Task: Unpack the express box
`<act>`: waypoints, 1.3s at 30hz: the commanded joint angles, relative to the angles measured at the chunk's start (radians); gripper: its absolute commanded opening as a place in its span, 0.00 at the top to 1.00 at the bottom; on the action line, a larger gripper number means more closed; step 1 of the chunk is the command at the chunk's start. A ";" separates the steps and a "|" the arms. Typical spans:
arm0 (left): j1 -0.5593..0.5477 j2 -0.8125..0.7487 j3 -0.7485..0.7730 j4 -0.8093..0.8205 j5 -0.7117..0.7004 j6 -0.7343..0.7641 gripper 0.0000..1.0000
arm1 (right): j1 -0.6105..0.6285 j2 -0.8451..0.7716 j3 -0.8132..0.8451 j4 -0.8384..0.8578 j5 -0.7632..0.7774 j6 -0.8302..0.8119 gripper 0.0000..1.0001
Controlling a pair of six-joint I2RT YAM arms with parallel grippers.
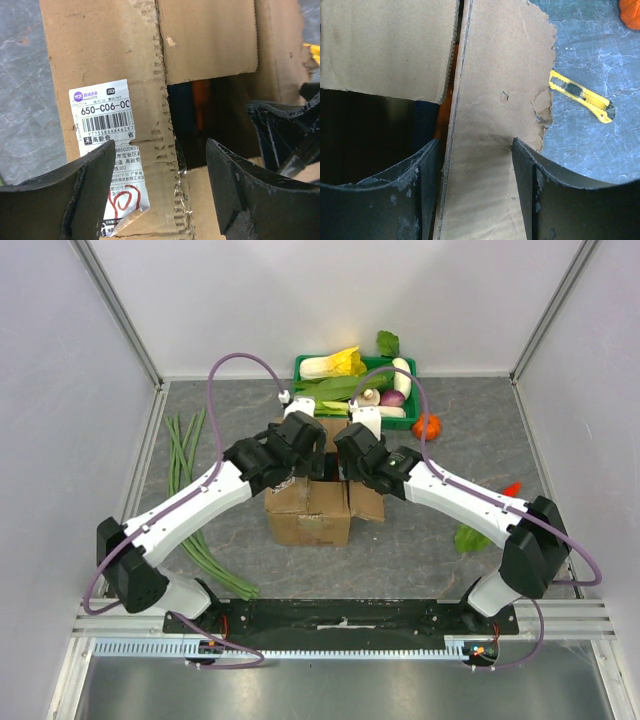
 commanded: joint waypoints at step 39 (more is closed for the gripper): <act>0.103 -0.303 -0.187 -0.108 -0.450 -0.076 0.18 | -0.001 -0.026 -0.053 0.041 0.006 0.038 0.35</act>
